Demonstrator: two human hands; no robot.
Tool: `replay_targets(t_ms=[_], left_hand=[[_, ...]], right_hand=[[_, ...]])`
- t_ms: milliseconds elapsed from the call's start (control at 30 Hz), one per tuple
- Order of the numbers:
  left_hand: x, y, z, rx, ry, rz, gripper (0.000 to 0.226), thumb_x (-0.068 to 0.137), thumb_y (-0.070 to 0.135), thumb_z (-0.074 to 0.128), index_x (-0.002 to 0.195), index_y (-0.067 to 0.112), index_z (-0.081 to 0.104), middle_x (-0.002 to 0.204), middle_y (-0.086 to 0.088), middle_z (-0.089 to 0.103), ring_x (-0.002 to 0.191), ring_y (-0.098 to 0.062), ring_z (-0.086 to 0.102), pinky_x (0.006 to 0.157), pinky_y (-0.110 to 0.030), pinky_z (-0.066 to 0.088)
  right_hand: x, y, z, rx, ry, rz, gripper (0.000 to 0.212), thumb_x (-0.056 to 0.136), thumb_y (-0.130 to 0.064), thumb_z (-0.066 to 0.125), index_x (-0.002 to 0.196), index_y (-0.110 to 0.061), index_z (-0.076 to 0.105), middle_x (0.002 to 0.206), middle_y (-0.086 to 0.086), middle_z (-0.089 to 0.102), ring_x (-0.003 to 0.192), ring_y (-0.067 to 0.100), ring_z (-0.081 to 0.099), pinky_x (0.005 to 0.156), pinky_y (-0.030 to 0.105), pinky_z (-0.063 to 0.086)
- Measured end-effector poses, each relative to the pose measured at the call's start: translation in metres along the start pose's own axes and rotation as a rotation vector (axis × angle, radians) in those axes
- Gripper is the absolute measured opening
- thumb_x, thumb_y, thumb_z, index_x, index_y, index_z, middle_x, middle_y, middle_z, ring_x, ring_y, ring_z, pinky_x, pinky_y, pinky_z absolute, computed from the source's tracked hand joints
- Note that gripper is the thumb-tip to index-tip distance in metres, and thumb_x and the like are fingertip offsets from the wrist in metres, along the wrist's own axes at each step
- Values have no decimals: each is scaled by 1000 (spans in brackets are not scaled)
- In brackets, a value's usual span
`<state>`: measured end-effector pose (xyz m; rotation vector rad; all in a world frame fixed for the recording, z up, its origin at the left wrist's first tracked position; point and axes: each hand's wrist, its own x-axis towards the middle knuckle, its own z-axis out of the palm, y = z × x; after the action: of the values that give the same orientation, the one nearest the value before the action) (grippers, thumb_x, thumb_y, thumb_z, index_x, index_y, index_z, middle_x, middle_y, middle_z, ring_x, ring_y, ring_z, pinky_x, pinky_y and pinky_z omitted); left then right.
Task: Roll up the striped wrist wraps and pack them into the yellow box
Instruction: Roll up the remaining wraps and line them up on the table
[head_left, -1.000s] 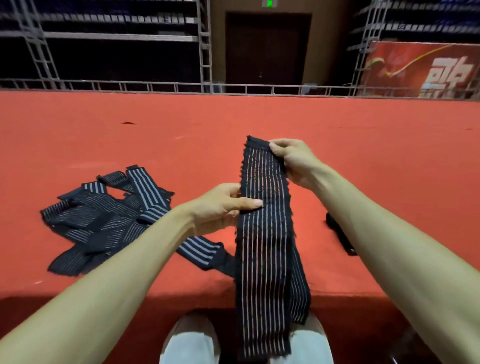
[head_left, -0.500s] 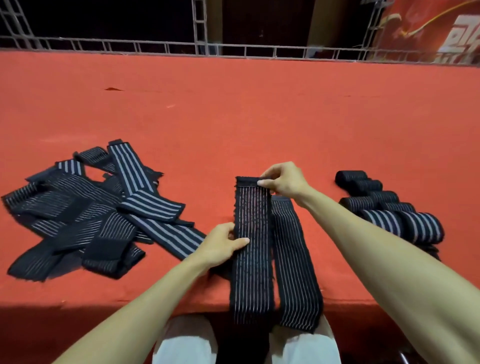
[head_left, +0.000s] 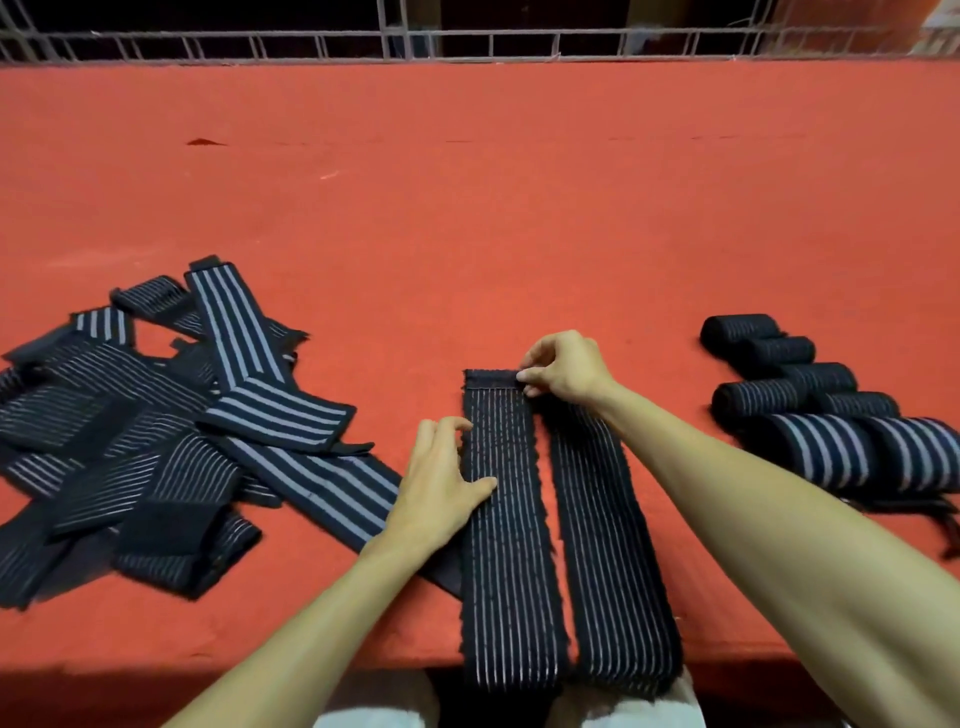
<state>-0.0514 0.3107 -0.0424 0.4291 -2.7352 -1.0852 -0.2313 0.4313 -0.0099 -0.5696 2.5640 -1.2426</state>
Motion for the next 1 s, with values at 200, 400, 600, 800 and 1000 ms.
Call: replay_targets(t_ms=[200, 400, 600, 800, 1000], left_hand=[[-8, 23, 6, 98, -9, 235, 17, 88, 23, 67, 97, 34, 57, 93, 12, 52, 94, -8, 48, 90, -30, 38], [-2, 53, 39, -58, -112, 193, 5, 91, 23, 64, 95, 26, 65, 95, 6, 53, 79, -1, 53, 74, -8, 37], [5, 48, 65, -49, -18, 110, 4, 89, 22, 67, 91, 25, 66, 92, 12, 50, 75, -5, 54, 74, -17, 42], [6, 44, 65, -112, 70, 115, 12, 83, 19, 74, 83, 29, 67, 88, 10, 56, 75, -4, 55, 70, -9, 40], [2, 45, 65, -102, 62, 161, 19, 85, 20, 71, 100, 26, 62, 92, 12, 48, 77, -3, 52, 77, -14, 41]], right_hand=[[-31, 30, -42, 127, 150, 33, 12, 89, -4, 66, 78, -10, 66, 63, 6, 64, 45, 6, 61, 49, 13, 48], [-55, 77, -49, 253, 52, 84, 22, 100, -9, 49, 86, -2, 64, 69, 6, 59, 57, 16, 55, 48, 17, 49], [-49, 94, -50, 29, 30, -1, 15, 96, -11, 56, 84, -13, 66, 59, 1, 62, 44, 6, 58, 53, 14, 46], [-12, 91, -36, -194, 222, -67, 21, 93, -27, 62, 109, -16, 67, 86, 4, 65, 79, 18, 61, 72, 23, 42], [-1, 77, -34, -203, 158, -74, 13, 85, -26, 72, 83, -21, 59, 96, 4, 59, 94, 22, 60, 84, 30, 44]])
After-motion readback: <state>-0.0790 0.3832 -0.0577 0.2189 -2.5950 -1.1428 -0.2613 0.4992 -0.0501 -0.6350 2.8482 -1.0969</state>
